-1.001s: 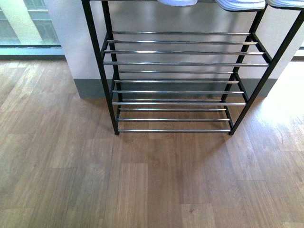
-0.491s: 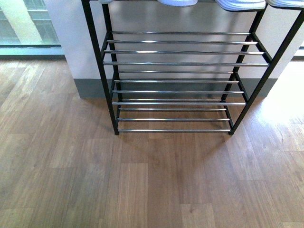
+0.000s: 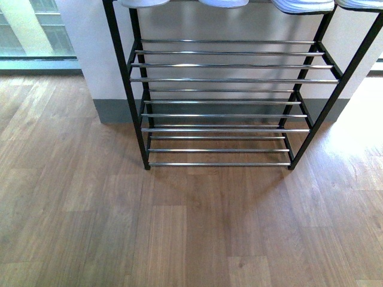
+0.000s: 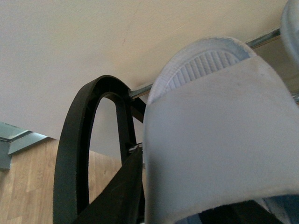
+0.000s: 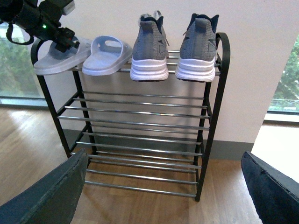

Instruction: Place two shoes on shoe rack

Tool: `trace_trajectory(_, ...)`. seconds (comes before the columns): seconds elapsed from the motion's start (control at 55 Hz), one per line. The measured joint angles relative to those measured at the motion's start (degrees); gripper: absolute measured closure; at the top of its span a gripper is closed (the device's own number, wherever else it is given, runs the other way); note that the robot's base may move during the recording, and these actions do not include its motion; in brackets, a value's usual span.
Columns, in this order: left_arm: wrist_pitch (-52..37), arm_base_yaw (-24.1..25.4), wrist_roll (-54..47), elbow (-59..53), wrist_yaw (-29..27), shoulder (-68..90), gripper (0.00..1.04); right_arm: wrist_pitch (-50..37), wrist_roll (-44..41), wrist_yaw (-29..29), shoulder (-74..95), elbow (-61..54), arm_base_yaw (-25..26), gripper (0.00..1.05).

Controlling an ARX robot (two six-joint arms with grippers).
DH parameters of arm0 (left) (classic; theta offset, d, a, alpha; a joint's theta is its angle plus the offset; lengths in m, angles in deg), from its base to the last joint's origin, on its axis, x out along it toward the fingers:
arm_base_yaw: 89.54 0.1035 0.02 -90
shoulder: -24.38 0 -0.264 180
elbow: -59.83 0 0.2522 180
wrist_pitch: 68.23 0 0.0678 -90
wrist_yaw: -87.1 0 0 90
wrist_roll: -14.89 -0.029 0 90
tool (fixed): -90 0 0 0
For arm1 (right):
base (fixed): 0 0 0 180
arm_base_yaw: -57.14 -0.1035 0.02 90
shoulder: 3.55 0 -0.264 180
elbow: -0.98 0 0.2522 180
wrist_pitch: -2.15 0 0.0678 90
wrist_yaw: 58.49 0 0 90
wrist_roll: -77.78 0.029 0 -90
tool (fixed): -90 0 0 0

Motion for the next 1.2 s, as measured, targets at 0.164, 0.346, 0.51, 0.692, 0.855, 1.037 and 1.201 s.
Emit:
trace_trajectory(0.164, 0.96, -1.03, 4.76, -3.96, 4.92, -5.01, 0.27, 0.00, 0.00, 0.00, 0.00, 0.00, 0.00, 0.09)
trace_trajectory(0.346, -4.02, -2.12, 13.75, -18.12, 7.52, -20.02, 0.09, 0.00, 0.00, 0.00, 0.00, 0.00, 0.00, 0.09)
trace_trajectory(0.51, -26.80, -2.34, 16.24, -47.30, -2.32, -46.36, 0.21, 0.00, 0.00, 0.02, 0.00, 0.00, 0.00, 0.09)
trace_trajectory(0.692, -54.42, 3.26, 16.46, -84.06, 1.11, -60.81, 0.61, 0.00, 0.00, 0.00, 0.00, 0.00, 0.02, 0.09)
trace_trajectory(0.855, -62.18, 6.27, 16.46, -103.73, 4.63, -69.33, 0.93, 0.00, 0.00, 0.00, 0.00, 0.00, 0.02, 0.09)
trace_trajectory(1.037, -66.90, 9.25, 16.66, -115.73, 7.23, -77.33, 1.03, 0.00, 0.00, 0.00, 0.00, 0.00, 0.02, 0.09)
trace_trajectory(1.201, -68.70, 11.06, 16.66, -123.60, 9.09, -82.34, 1.03, 0.00, 0.00, 0.02, 0.00, 0.00, 0.00, 0.09)
